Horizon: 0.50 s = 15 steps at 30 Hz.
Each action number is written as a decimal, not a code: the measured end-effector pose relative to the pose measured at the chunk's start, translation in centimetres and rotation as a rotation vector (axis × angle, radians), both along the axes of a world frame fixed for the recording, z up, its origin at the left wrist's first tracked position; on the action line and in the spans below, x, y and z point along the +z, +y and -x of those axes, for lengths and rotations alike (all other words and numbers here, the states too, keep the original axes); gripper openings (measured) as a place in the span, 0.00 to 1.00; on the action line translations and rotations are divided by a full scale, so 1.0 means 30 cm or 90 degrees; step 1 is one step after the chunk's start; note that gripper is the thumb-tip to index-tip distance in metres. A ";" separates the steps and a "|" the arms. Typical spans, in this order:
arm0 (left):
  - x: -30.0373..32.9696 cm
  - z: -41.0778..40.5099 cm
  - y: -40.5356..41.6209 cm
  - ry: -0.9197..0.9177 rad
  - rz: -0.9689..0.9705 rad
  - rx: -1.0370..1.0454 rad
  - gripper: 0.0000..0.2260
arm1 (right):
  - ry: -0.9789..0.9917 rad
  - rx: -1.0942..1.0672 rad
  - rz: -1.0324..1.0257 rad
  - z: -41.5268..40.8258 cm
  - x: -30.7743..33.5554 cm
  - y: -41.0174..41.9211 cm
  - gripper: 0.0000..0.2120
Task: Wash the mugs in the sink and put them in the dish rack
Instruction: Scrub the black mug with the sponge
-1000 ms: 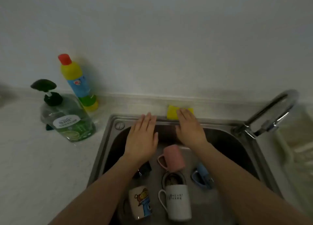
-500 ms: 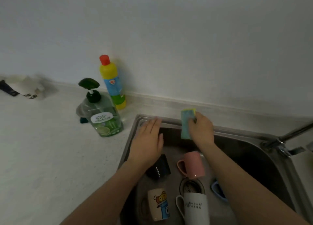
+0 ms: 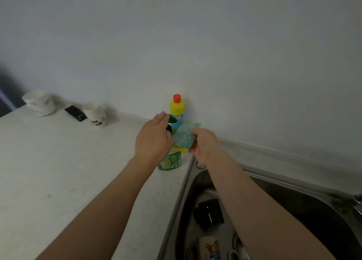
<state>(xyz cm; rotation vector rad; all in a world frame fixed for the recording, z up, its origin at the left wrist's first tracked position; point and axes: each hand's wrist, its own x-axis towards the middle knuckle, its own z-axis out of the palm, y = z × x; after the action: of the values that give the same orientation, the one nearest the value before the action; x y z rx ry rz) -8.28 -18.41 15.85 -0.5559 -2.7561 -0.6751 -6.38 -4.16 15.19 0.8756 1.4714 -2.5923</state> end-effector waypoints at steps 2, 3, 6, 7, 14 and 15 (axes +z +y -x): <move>-0.006 -0.003 0.004 -0.015 -0.016 0.004 0.25 | 0.008 -0.014 -0.005 0.000 0.002 -0.005 0.14; -0.008 -0.007 0.005 -0.023 -0.018 0.007 0.25 | 0.005 -0.020 -0.016 0.000 0.002 -0.005 0.14; -0.018 -0.017 0.007 -0.040 -0.006 -0.004 0.26 | -0.006 -0.041 -0.026 -0.001 -0.001 -0.005 0.14; -0.025 -0.019 0.006 -0.041 -0.001 -0.009 0.26 | -0.010 -0.046 -0.027 -0.006 0.002 -0.007 0.14; -0.010 -0.023 0.005 -0.073 0.028 -0.023 0.26 | -0.001 -0.060 -0.036 -0.068 0.011 -0.004 0.15; 0.000 -0.033 0.010 -0.067 0.026 -0.025 0.26 | -0.003 -0.061 -0.038 -0.084 0.008 0.006 0.15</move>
<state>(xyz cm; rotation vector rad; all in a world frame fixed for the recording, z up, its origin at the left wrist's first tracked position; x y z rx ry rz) -7.28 -18.12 15.87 -0.6008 -2.8686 -0.6770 -3.87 -4.00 15.44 0.9808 1.5501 -2.6239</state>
